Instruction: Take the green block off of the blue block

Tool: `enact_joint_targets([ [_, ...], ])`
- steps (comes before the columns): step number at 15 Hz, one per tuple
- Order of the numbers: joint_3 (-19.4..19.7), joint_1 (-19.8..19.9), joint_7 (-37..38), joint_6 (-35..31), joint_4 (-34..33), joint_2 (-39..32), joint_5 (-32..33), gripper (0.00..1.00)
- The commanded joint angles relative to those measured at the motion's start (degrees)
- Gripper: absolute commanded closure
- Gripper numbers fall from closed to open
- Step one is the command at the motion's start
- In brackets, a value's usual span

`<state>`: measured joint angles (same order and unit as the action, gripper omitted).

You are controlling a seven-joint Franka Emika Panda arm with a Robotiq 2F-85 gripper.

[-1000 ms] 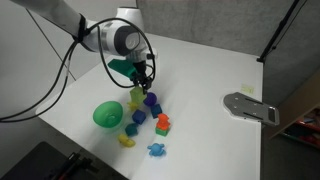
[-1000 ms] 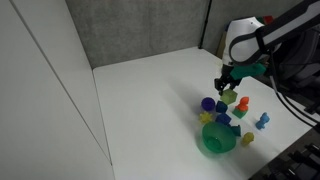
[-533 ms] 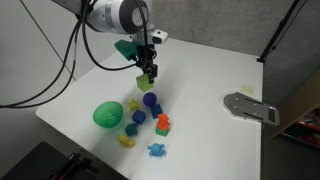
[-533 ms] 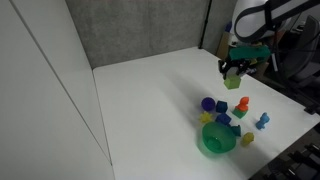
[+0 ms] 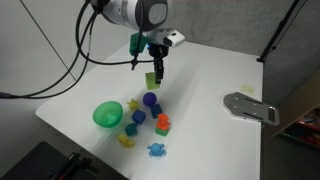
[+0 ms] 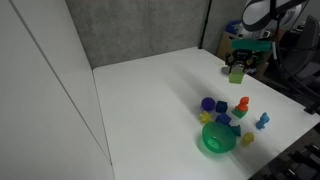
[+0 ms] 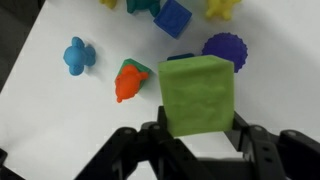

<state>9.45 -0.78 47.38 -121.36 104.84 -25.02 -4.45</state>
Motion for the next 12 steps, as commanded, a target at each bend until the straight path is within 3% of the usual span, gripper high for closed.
enact_joint_targets([
  [1,0.5,1.75,7.32,2.98,-3.25,-1.39,-3.2,0.68],
  [6,1.29,4.41,15.82,0.66,-4.53,-3.18,-6.86,0.68],
  [12,2.68,6.65,19.75,-3.87,-4.92,-6.07,-6.08,0.68],
])
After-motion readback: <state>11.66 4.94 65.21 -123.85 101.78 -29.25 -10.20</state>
